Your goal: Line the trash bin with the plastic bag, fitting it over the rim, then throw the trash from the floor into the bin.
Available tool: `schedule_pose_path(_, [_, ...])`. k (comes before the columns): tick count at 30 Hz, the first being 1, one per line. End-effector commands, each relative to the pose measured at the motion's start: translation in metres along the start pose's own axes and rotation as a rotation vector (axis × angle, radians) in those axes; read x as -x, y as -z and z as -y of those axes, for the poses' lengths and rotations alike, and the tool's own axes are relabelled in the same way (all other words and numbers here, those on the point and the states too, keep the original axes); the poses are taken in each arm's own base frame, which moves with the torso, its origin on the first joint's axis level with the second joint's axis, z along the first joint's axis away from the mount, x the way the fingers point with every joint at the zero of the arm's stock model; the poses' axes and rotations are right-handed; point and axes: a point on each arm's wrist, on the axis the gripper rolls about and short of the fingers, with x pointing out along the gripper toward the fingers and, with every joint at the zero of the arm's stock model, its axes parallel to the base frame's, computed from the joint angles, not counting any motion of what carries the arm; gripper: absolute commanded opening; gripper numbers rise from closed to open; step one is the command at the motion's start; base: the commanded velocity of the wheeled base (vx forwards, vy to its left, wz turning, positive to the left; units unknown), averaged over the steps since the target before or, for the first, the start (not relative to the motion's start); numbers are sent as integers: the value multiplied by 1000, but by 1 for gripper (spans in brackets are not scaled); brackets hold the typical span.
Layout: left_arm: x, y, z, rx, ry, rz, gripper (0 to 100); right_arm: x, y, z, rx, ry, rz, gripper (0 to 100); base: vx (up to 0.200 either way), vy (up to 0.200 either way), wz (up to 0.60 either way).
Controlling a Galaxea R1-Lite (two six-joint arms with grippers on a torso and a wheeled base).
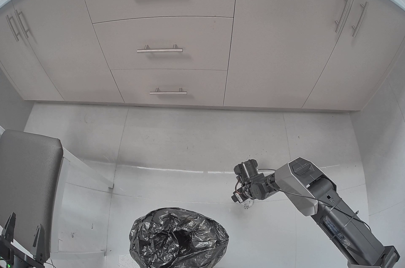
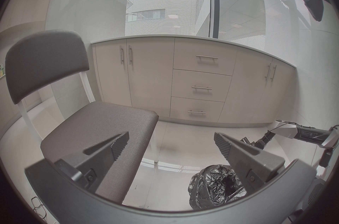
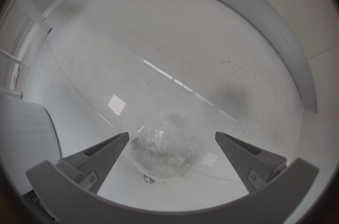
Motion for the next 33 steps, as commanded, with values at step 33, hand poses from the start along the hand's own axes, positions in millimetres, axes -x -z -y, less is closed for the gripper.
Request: schedule_pose_path(33, [1, 1, 0, 2, 0, 14, 100, 0, 1, -4, 8, -18, -5, 100, 0, 0, 0])
